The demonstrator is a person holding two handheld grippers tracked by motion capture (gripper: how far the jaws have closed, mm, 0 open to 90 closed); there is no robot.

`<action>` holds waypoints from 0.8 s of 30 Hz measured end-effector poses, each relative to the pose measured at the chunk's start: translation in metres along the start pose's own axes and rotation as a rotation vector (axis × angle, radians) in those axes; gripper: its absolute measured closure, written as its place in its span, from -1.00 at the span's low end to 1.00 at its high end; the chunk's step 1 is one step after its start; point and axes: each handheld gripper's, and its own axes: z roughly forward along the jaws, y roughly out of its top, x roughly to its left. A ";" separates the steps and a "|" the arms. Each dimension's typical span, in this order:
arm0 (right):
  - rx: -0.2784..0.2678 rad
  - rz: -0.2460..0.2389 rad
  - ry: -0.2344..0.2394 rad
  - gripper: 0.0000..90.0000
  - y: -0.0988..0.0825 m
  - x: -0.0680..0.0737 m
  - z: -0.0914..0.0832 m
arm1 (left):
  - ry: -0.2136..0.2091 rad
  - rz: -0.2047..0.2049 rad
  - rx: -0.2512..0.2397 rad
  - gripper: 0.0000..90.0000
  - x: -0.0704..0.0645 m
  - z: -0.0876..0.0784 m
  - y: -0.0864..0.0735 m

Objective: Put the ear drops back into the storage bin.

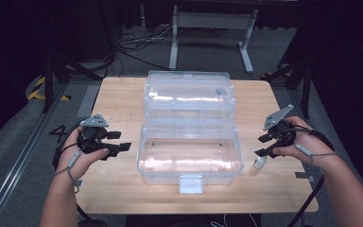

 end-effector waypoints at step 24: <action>0.255 -0.102 0.002 0.14 -0.008 -0.009 0.034 | -0.012 0.007 0.014 -0.16 -0.001 0.003 0.000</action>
